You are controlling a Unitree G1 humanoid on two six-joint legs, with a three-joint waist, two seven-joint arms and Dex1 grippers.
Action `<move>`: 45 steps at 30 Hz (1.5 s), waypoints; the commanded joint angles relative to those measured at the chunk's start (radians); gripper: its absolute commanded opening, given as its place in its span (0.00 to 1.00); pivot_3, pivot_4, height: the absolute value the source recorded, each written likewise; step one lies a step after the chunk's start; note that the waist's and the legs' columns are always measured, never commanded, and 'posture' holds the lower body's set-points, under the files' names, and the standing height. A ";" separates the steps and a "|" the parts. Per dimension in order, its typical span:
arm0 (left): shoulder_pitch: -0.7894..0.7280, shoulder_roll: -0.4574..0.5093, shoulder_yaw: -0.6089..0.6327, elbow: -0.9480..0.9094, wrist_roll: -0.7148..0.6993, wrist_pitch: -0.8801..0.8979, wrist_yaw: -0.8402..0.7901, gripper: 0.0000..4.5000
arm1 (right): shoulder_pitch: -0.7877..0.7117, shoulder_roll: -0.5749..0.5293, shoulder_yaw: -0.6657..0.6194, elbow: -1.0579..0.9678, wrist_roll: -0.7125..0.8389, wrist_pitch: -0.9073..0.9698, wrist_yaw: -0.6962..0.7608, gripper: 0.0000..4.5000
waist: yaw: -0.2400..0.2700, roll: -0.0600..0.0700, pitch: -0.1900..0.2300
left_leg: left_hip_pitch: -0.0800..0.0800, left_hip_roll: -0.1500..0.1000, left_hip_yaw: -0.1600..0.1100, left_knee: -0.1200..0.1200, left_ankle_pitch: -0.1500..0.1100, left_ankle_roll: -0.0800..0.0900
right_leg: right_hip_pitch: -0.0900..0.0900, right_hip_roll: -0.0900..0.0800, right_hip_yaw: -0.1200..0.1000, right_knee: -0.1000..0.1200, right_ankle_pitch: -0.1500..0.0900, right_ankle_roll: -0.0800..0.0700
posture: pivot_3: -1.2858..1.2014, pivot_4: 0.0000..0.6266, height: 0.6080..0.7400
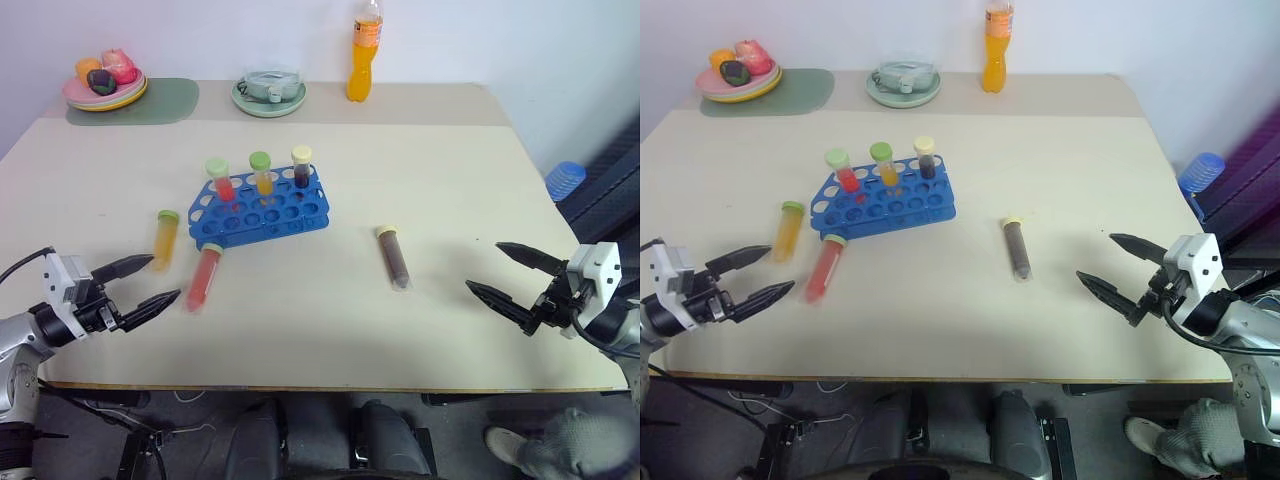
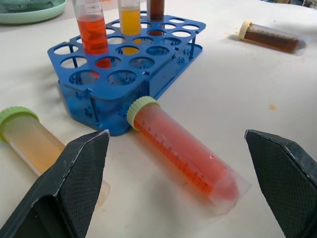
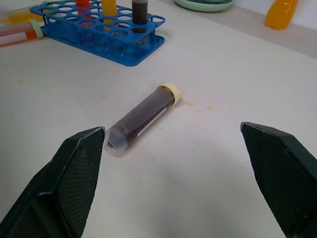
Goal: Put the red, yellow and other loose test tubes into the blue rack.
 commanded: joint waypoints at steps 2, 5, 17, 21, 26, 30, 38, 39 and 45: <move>-0.005 0.015 0.035 0.003 -0.007 -0.026 -0.003 0.99 | -0.006 -0.027 -0.042 -0.033 0.018 -0.003 0.000 1.00 | 0.000 0.000 0.000 | 0.000 0.000 0.000 0.000 0.000 0.000 | 0.000 0.000 0.000 0.000 0.000 0.000 | 0.52 0.24 1.00; -0.008 0.013 0.036 0.006 -0.012 -0.028 -0.002 0.99 | -0.003 -0.031 -0.040 -0.049 0.023 0.002 -0.004 1.00 | 0.000 0.000 0.000 | 0.000 0.000 0.000 0.000 0.000 0.000 | 0.000 0.000 0.000 0.000 0.000 0.000 | 0.52 0.24 1.00; -0.025 0.003 0.030 -0.009 -0.024 -0.006 0.010 0.99 | -0.025 -0.020 -0.007 -0.097 0.029 0.020 -0.030 1.00 | 0.000 0.000 0.000 | 0.000 0.000 0.000 0.000 0.000 0.000 | 0.000 0.000 0.000 0.000 0.000 0.000 | 0.52 0.24 1.00; -0.028 -0.006 0.021 -0.023 -0.030 0.001 0.018 0.99 | -0.049 -0.023 0.012 -0.092 0.030 0.027 -0.028 1.00 | 0.000 0.000 0.000 | 0.000 0.000 0.000 0.000 0.000 0.000 | 0.000 0.000 0.000 0.000 0.000 0.000 | 0.52 0.24 1.00; -0.062 0.005 -0.013 -0.034 -0.065 0.036 -0.066 0.99 | -0.088 -0.074 0.072 -0.200 -0.040 0.226 -0.203 1.00 | 0.000 0.000 0.000 | 0.000 0.000 0.000 0.000 0.000 0.000 | 0.000 0.000 0.000 0.000 0.000 0.000 | 0.52 0.24 1.00; -0.109 0.007 -0.035 -0.018 -0.072 0.034 -0.135 0.99 | -0.197 -0.107 0.150 -0.266 -0.062 0.445 -0.353 1.00 | -0.005 0.000 0.000 | 0.000 0.000 0.000 0.001 0.000 0.000 | -0.001 0.000 0.000 0.001 0.000 0.000 | 0.52 0.24 1.00; -0.128 -0.024 -0.062 -0.043 -0.067 0.024 -0.144 0.99 | -0.542 -0.069 0.327 -0.219 -0.003 0.830 -0.476 1.00 | -0.002 0.000 0.000 | -0.002 0.000 -0.001 0.001 0.000 0.000 | -0.002 0.000 0.000 0.001 0.000 0.000 | 0.52 0.24 1.00; -0.127 -0.028 -0.064 -0.053 -0.068 0.027 -0.140 0.99 | -0.580 -0.060 0.346 -0.201 0.004 0.887 -0.486 1.00 | -0.003 0.000 0.000 | -0.002 0.000 -0.001 0.001 0.000 0.000 | -0.002 0.000 0.000 0.001 0.000 0.000 | 0.52 0.24 1.00; -0.107 -0.025 -0.067 -0.106 -0.094 0.053 -0.173 0.99 | -0.797 0.067 0.382 -0.053 0.033 1.252 -0.553 1.00 | -0.003 0.000 0.000 | -0.003 0.000 -0.001 0.001 0.000 0.000 | -0.004 -0.001 0.000 0.001 0.000 0.000 | 0.52 0.24 1.00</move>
